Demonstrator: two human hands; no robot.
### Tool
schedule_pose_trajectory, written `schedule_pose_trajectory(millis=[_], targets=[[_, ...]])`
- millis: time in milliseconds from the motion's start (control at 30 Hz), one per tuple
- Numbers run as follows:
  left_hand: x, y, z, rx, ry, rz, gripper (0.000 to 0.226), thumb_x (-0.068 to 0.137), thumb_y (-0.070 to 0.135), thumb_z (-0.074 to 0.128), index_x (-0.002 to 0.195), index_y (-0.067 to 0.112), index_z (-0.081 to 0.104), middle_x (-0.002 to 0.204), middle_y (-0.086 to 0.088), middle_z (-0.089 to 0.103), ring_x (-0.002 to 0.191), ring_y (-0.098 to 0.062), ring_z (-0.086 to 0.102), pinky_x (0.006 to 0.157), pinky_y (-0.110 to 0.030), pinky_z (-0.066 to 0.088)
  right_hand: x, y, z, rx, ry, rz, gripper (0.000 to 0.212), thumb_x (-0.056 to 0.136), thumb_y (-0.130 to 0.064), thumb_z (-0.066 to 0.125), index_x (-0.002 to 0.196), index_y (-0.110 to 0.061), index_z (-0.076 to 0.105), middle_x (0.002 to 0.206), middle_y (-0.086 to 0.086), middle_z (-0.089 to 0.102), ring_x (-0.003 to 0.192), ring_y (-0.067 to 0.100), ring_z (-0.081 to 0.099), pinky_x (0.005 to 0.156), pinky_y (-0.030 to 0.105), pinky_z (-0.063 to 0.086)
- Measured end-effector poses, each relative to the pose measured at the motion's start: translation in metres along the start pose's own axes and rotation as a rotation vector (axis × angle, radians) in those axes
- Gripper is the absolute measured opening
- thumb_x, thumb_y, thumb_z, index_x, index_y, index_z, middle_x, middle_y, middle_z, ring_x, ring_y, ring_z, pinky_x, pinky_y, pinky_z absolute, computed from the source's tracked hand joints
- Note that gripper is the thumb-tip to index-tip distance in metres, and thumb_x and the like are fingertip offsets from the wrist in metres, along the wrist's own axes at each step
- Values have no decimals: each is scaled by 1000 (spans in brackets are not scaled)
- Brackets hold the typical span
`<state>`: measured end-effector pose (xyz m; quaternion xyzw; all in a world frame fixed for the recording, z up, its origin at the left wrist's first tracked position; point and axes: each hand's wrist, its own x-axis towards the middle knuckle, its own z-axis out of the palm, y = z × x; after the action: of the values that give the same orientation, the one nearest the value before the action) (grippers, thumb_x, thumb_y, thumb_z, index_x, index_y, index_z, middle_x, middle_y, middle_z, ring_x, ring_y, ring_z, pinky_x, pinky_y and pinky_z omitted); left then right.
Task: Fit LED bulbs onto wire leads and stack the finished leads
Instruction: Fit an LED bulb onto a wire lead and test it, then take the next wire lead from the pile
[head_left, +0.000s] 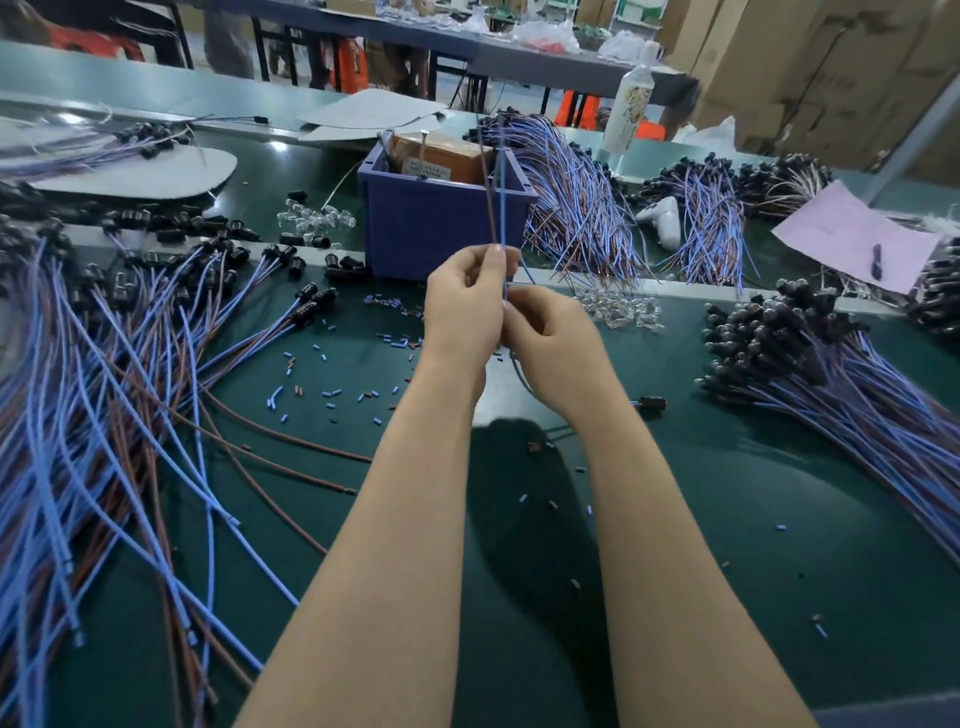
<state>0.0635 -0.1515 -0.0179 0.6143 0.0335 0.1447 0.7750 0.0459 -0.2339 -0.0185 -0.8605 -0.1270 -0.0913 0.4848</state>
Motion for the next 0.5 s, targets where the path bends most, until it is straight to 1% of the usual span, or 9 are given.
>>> schedule_pose_trajectory(millis=[100,167,200,233,300,333,400,467,500], targets=[[-8,23,15,61,-117,138,22,97,18,51,80,22,64,70,17,66,67,9,58,64,-18,48,-3,-5,-23,-245,-8,-55,11,88,-11,53,86,-9,64,82,10,59,73,22,48,67,30,35],[-15,35,35,201,-148,271,15,95,23,56,84,22,66,87,3,69,82,-7,62,76,-30,51,-5,-7,-44,-301,141,-63,14,88,-13,53,82,-9,65,74,7,57,69,20,46,64,32,33],[-20,40,45,277,-118,335,12,93,28,57,85,22,64,94,-2,67,87,-14,61,81,-31,50,-7,-8,-54,-274,241,-67,16,90,-15,53,78,-9,63,67,5,57,65,18,47,62,31,36],[-27,42,55,326,-63,385,14,93,32,58,82,23,61,91,-2,65,84,-14,60,80,-27,49,-10,-8,-65,-231,352,-73,21,92,-18,54,73,-11,60,61,0,56,60,15,47,60,29,38],[-39,38,73,352,-50,389,33,95,37,53,65,22,50,66,6,56,61,-6,51,61,-23,40,-16,-6,-87,-101,571,-72,27,94,-21,53,68,-17,57,58,-8,54,55,6,50,60,27,43],[-46,34,83,353,-148,288,43,97,40,48,58,21,47,55,7,50,51,-6,45,55,-27,35,-20,-4,-98,-2,664,-59,26,95,-21,53,71,-18,60,58,-11,56,54,2,53,61,25,47],[-59,22,106,267,-408,-79,59,99,49,34,55,15,51,44,4,45,37,-10,39,43,-20,28,-27,0,-119,253,817,-19,26,97,-18,51,74,-18,63,54,-11,58,50,1,55,57,22,50],[-69,14,131,-7,-536,-414,59,99,53,26,67,12,54,44,3,43,29,-6,33,36,-11,24,-38,7,-137,510,913,9,29,98,-17,49,72,-18,62,49,-10,58,45,3,53,49,19,46],[-72,12,144,-188,-529,-493,52,101,49,26,73,13,52,46,4,43,29,-4,30,35,-9,23,-44,12,-144,582,954,21,29,98,-17,48,72,-18,61,48,-9,57,43,4,51,46,18,43]])
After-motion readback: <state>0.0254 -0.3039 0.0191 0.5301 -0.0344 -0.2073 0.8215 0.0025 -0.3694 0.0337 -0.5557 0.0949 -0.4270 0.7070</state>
